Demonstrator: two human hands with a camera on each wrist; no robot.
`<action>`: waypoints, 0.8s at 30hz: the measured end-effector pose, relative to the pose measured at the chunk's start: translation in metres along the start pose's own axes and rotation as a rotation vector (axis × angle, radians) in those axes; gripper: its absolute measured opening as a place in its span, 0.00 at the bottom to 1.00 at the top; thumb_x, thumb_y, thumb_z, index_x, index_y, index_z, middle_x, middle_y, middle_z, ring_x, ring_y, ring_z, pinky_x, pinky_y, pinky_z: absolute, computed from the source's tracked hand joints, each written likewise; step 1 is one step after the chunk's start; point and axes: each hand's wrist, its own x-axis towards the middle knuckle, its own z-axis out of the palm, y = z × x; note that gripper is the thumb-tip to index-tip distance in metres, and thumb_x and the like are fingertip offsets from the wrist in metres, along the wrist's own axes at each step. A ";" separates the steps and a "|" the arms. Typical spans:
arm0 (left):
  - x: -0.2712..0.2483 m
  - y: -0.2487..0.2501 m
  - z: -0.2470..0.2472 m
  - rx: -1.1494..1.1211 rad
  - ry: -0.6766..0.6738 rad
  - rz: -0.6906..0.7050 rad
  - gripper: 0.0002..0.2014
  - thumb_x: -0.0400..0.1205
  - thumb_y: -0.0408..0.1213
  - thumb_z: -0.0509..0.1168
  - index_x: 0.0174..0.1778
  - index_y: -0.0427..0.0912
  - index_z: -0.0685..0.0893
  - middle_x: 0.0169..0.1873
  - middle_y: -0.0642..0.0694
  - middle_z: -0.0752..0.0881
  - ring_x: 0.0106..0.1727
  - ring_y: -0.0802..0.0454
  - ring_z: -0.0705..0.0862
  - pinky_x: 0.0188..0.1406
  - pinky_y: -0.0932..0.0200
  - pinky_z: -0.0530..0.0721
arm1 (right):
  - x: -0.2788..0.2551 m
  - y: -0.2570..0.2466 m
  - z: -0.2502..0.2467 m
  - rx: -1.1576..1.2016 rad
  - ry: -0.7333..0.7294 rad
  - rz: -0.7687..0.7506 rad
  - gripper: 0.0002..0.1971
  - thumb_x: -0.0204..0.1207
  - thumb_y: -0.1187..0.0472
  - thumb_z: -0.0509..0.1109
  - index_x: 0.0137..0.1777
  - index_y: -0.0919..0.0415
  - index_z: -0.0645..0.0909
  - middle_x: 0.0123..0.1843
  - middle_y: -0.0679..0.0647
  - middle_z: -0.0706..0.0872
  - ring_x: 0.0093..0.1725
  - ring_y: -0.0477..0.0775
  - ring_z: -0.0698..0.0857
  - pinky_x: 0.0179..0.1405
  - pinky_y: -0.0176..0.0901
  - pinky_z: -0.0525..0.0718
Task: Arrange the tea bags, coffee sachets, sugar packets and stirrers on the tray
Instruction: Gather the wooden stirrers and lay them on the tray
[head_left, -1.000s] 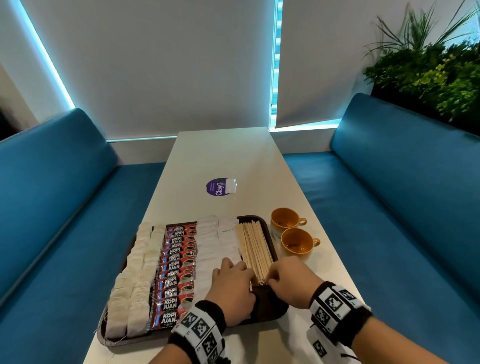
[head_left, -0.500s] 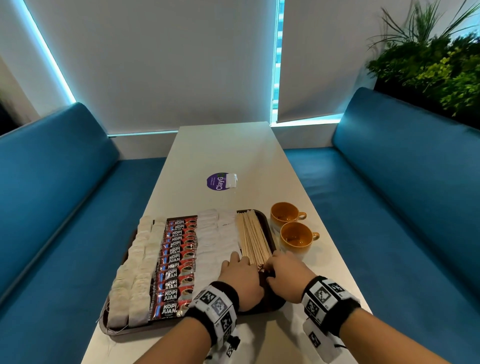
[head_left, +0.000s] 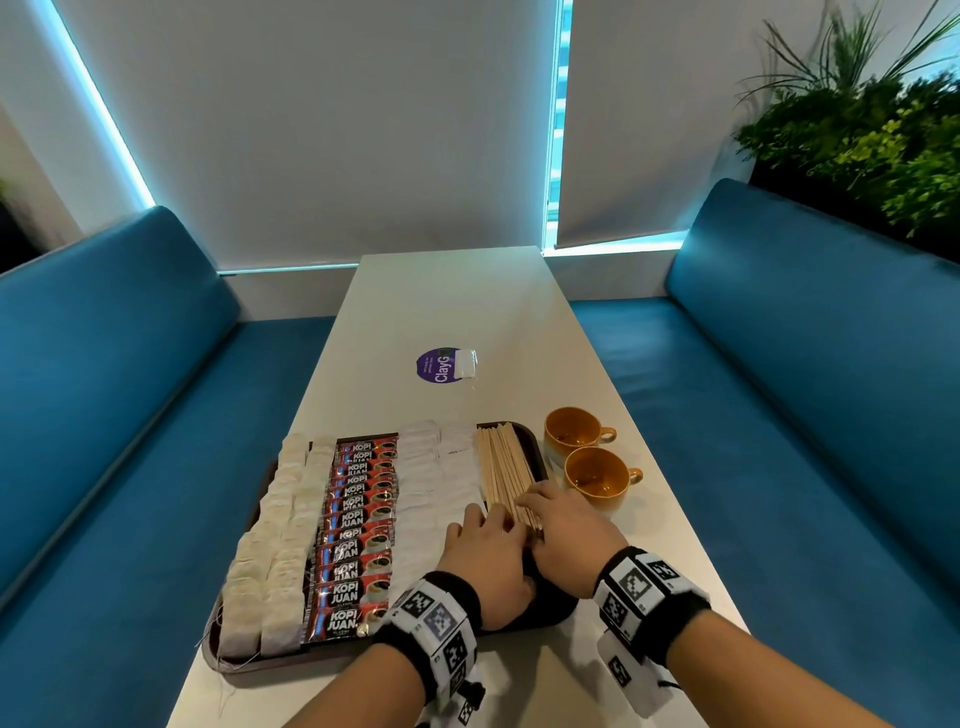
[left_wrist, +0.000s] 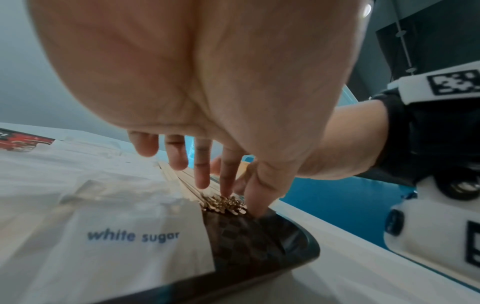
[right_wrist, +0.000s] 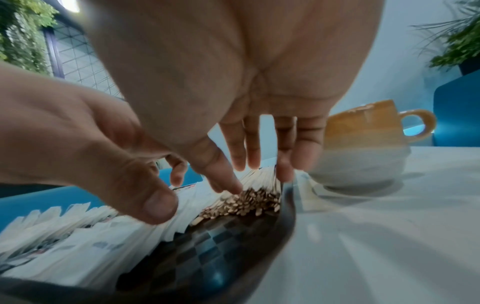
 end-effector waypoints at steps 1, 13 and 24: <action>0.000 -0.001 0.001 0.003 -0.011 0.005 0.28 0.80 0.52 0.62 0.77 0.50 0.70 0.75 0.44 0.67 0.73 0.37 0.64 0.71 0.39 0.68 | 0.002 -0.001 -0.001 -0.034 -0.032 0.006 0.31 0.82 0.58 0.66 0.85 0.47 0.66 0.84 0.46 0.67 0.80 0.54 0.69 0.79 0.54 0.75; -0.006 -0.009 0.005 -0.064 0.045 -0.038 0.27 0.79 0.49 0.61 0.75 0.50 0.72 0.76 0.45 0.67 0.75 0.39 0.63 0.74 0.41 0.67 | 0.003 -0.006 0.010 -0.073 0.005 0.071 0.29 0.81 0.54 0.67 0.83 0.52 0.68 0.80 0.53 0.67 0.78 0.58 0.66 0.80 0.55 0.73; -0.012 0.000 0.003 -0.025 0.045 0.007 0.20 0.79 0.46 0.61 0.67 0.47 0.76 0.67 0.46 0.74 0.69 0.41 0.67 0.70 0.42 0.70 | -0.004 0.007 0.008 -0.068 -0.067 0.184 0.11 0.79 0.51 0.69 0.58 0.48 0.89 0.52 0.50 0.87 0.49 0.49 0.87 0.56 0.45 0.90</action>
